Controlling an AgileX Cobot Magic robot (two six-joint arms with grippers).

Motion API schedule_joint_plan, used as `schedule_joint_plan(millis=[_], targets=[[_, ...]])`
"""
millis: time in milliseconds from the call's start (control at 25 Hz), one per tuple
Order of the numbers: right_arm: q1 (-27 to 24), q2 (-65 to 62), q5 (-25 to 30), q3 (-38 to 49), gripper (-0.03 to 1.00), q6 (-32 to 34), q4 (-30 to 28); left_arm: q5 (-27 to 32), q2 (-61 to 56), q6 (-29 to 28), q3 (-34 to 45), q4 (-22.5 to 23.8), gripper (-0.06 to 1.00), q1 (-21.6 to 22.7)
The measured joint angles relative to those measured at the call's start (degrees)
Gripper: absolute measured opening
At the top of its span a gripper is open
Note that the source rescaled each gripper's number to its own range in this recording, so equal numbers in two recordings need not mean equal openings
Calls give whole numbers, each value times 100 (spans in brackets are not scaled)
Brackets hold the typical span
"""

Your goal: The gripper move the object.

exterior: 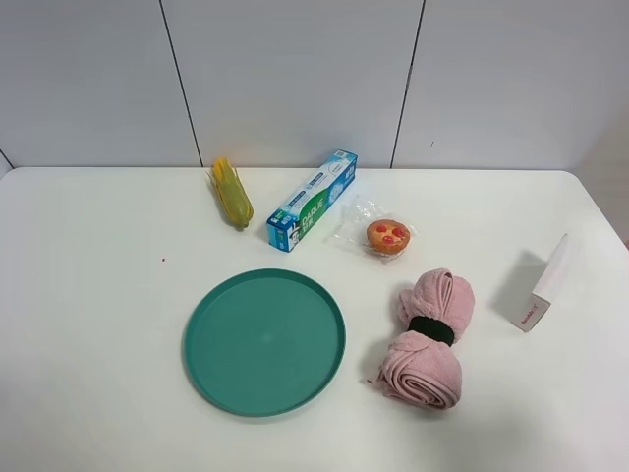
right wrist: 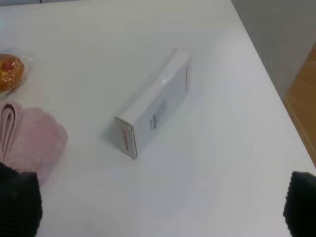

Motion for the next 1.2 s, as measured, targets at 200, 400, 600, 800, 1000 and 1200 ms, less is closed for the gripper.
schedule_joint_plan(millis=[200,400,600,800,1000,1200], targets=[[0,0,0,0,100,0,0,1,-399,0,0,0,100,0],[0,0,0,0,100,0,0,6,-793,0,0,0,100,0],[0,0,0,0,100,0,0,8,-800,0,0,0,100,0],[0,0,0,0,100,0,0,8,-800,0,0,0,100,0],[0,0,0,0,100,0,0,8,-800,0,0,0,100,0],[0,0,0,0,100,0,0,8,-800,0,0,0,100,0]])
